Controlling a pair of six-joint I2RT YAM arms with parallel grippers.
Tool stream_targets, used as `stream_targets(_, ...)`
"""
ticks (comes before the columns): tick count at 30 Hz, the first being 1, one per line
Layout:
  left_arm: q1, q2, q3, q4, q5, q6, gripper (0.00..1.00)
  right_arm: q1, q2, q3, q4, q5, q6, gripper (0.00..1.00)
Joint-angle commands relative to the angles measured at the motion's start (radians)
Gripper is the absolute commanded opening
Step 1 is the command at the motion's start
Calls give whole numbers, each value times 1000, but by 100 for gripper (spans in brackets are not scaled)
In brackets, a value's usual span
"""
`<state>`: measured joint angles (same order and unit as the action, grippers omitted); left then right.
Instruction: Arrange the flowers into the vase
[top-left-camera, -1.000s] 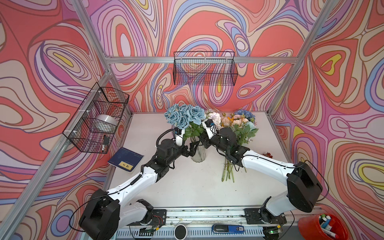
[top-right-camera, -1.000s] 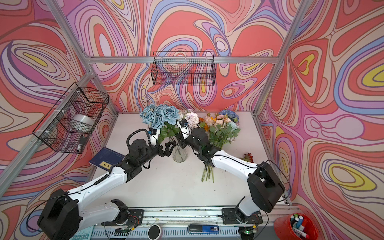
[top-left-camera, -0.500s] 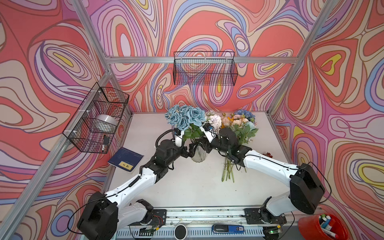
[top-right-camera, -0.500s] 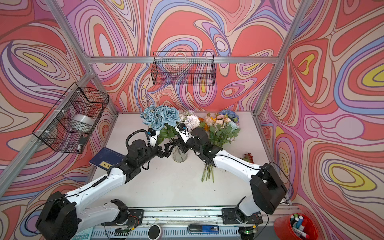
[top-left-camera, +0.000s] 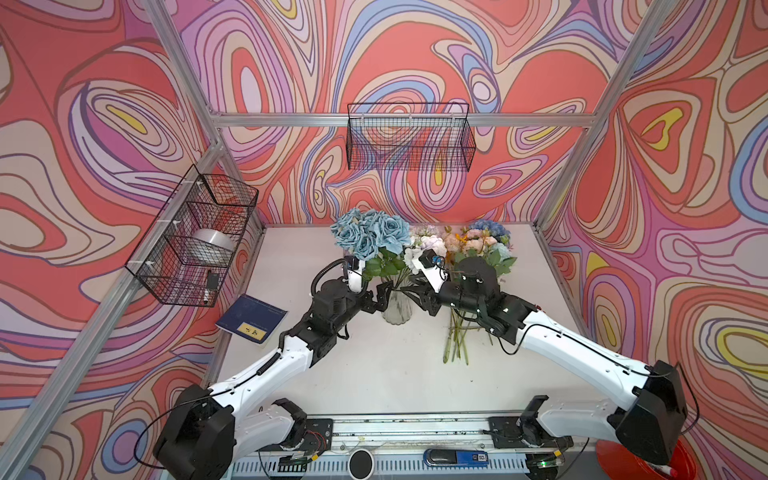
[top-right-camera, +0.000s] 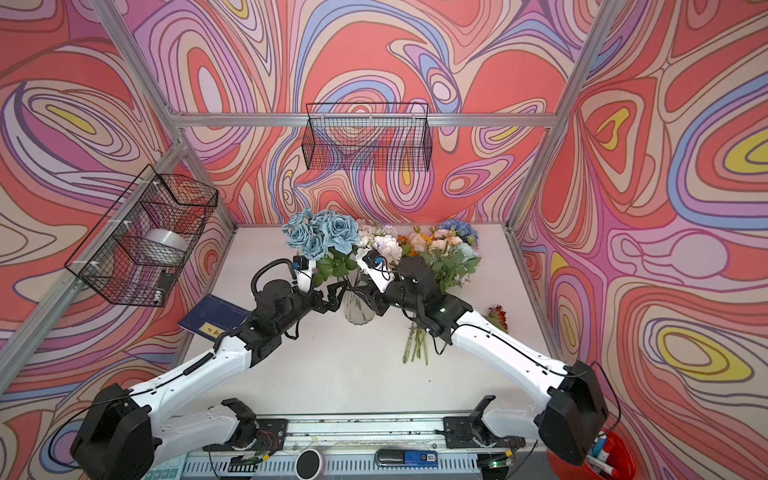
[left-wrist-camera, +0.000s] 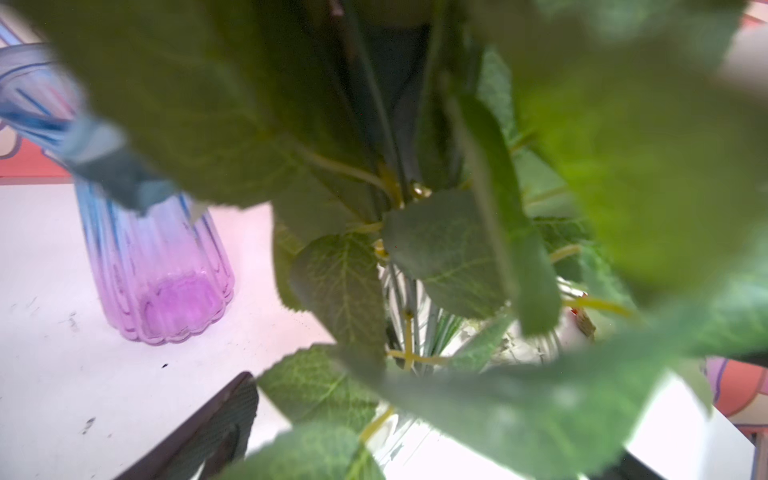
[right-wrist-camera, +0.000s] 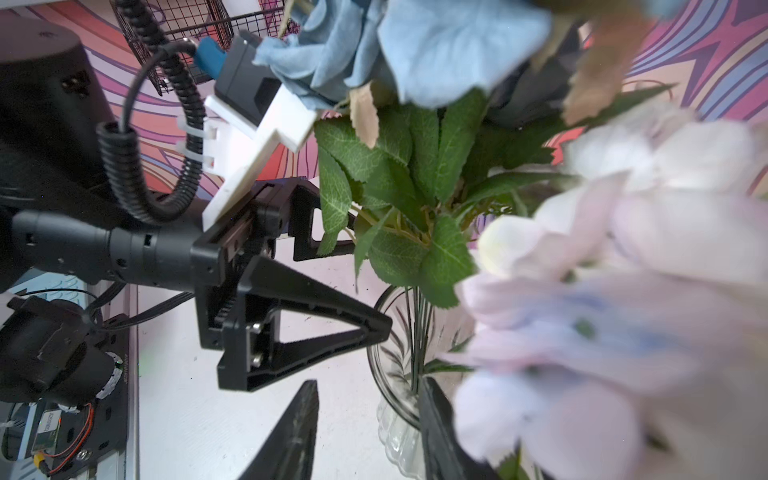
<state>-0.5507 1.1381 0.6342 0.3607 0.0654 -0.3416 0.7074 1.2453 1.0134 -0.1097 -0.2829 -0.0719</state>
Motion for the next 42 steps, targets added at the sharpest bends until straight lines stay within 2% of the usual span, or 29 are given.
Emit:
stream_targets(1, 5, -29, 21, -16, -42, -19, 100, -1, -46, -27, -90, 64, -5, 42)
stream_targets(4, 5, -33, 26, -29, -32, -22, 100, -2, -74, -54, -116, 115, 14, 43)
stream_targets(12, 5, -44, 18, -42, -15, -41, 100, -2, -136, -95, -170, 153, 80, 42)
stream_targets(17, 4, -59, 9, -34, 121, -7, 100, -3, -163, -107, -157, 205, 82, 42)
stream_targets(22, 5, -32, 24, -41, 162, 36, 100, -4, -78, -69, -98, 329, 42, 42)
stream_targets(28, 4, 35, 44, 44, 216, 72, 100, -27, 60, 17, 47, 405, 0, 33)
stream_targets(36, 5, 51, 42, 67, 217, 88, 100, -82, 185, 109, 174, 341, -34, 28)
stream_targets(42, 3, 36, 38, 26, 202, 96, 100, -122, 223, 84, 229, 260, -24, 27)
